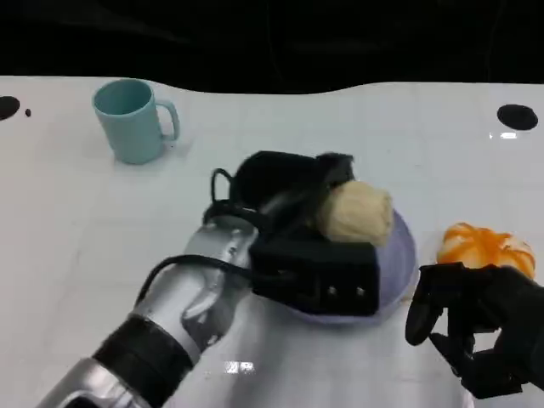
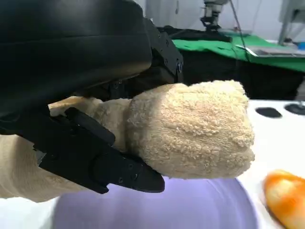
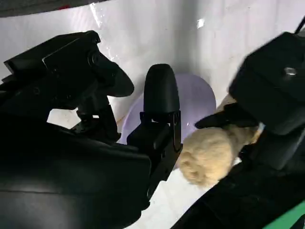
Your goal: Grasp the towel on the left side of the plate with the left hand and place it into the plate.
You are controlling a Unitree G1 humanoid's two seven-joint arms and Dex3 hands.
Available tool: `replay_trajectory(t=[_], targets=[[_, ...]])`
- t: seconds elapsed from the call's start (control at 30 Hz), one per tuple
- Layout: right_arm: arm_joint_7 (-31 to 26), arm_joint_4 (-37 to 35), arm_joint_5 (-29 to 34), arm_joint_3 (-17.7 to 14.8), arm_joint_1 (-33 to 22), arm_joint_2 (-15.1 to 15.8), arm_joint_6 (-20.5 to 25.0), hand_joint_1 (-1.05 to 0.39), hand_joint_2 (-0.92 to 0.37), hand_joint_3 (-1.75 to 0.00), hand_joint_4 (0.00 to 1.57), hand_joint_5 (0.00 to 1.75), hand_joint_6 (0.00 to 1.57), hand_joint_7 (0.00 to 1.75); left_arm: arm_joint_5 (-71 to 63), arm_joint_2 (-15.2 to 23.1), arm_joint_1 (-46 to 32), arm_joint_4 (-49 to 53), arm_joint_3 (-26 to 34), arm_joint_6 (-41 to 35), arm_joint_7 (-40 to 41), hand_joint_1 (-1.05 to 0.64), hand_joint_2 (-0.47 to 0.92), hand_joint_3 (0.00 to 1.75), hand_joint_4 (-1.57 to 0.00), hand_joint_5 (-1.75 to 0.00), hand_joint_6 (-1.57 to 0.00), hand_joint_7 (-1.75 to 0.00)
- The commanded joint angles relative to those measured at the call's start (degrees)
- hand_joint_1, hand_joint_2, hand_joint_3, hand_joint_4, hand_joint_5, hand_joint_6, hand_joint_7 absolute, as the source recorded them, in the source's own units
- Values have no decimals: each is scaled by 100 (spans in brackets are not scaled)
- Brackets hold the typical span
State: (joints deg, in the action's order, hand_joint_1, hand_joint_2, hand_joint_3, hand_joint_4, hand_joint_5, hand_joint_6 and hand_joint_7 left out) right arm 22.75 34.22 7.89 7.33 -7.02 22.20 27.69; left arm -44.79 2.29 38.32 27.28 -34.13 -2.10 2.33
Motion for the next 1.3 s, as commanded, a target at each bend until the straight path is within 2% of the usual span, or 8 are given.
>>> replay_trajectory(t=[0.03,0.17,0.23,0.33,0.4,0.9,1.13,1.3], targets=[[1,49,-61,-71,-56,53,7,3,-58,-107,73,175,69,146,100,-24,100,76,-18,-28,-396,-28,91,23,-74,-168,-87,-67],[0,61,-57,-68,-60,67,-10,3,-58,-107,73,175,69,146,86,36,93,46,-54,-24,-665,-28,92,23,-72,-165,-88,-60],[9,76,-59,-73,-59,78,-16,2,-58,-107,73,175,69,145,30,142,90,-27,-138,-61,-1004,-39,92,14,-52,-89,-62,-23],[18,36,-57,-74,-37,94,-52,2,-58,-107,73,175,69,145,-24,289,17,-280,-170,-114,-1284,-55,92,10,-40,-42,-43,-3],[17,21,-54,-69,-29,99,-53,2,-57,-107,73,175,69,145,-30,337,-11,-397,-170,-138,-1381,-61,92,10,-36,-34,-36,-1],[6,20,19,-7,-22,140,-42,2,-57,-107,73,175,69,144,131,750,-217,-1368,15,-201,-2036,-72,92,7,-26,-28,-25,0],[-33,-41,7,44,16,62,-10,1,-58,-107,72,175,68,144,1520,1141,-971,-2700,1053,-531,-2910,-48,92,16,-49,-42,-49,-10],[-44,-90,-45,22,41,21,-48,3,-58,-106,73,175,69,145,2467,1426,-1484,-3627,1703,-1065,-3503,-31,92,26,-76,-77,-85,-15]])
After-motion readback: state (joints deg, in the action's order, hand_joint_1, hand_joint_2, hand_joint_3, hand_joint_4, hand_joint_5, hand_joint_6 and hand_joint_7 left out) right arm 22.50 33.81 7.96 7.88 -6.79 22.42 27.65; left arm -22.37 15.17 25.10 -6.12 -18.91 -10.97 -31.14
